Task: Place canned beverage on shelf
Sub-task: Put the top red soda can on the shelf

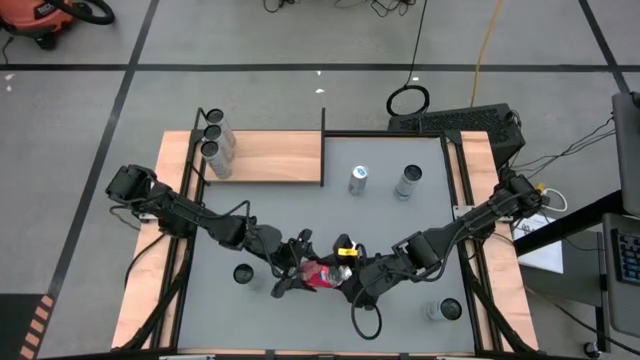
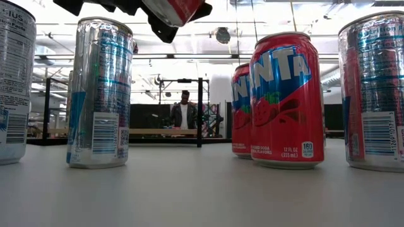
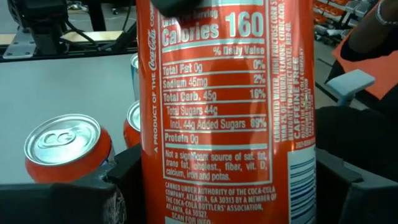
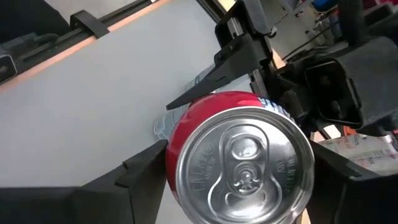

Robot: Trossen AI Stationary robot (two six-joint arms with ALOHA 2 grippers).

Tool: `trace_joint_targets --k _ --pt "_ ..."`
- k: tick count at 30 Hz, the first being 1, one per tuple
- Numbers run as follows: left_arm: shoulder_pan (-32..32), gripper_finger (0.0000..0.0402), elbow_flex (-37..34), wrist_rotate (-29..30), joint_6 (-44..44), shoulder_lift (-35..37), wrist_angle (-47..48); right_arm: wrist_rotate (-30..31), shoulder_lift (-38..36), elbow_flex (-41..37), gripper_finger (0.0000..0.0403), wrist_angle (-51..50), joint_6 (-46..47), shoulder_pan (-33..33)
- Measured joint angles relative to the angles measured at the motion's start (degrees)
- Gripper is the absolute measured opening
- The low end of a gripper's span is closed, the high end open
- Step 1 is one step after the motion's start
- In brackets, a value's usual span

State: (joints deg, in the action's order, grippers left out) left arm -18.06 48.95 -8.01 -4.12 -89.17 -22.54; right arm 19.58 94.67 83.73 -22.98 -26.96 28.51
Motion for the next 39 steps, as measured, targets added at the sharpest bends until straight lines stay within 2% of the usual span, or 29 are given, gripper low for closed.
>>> trace_joint_targets --k 4,9,14,22,25,33,39 --pt "0.02 0.0290 0.00 -0.66 0.36 0.00 -0.25 -1.74 0.07 0.00 0.0276 0.06 -0.03 -0.34" --pt "0.07 0.0290 0.00 -0.72 0.31 -0.02 -0.07 -6.07 0.07 0.00 0.0264 -0.16 -0.12 -1.70" --pt "0.10 0.0290 0.00 -0.66 0.20 -0.02 -0.03 -6.52 0.05 0.00 0.0247 -0.40 -0.75 -2.48" --pt "0.00 0.0291 0.00 1.49 0.34 -0.02 0.03 -6.57 0.03 0.00 0.0243 -1.17 -0.93 -2.58" --pt "-0.04 0.0304 0.00 3.35 0.13 -0.02 -0.10 -6.34 0.03 0.00 0.0243 -2.01 -0.57 -2.58" --pt "0.00 0.0368 0.24 9.78 0.61 0.17 -3.22 -6.16 0.35 -0.24 0.0242 -3.64 5.56 -2.73" --pt "0.04 0.0381 0.24 11.29 0.61 0.15 -2.92 -6.00 0.29 -0.22 0.0242 -4.58 8.57 -2.97"
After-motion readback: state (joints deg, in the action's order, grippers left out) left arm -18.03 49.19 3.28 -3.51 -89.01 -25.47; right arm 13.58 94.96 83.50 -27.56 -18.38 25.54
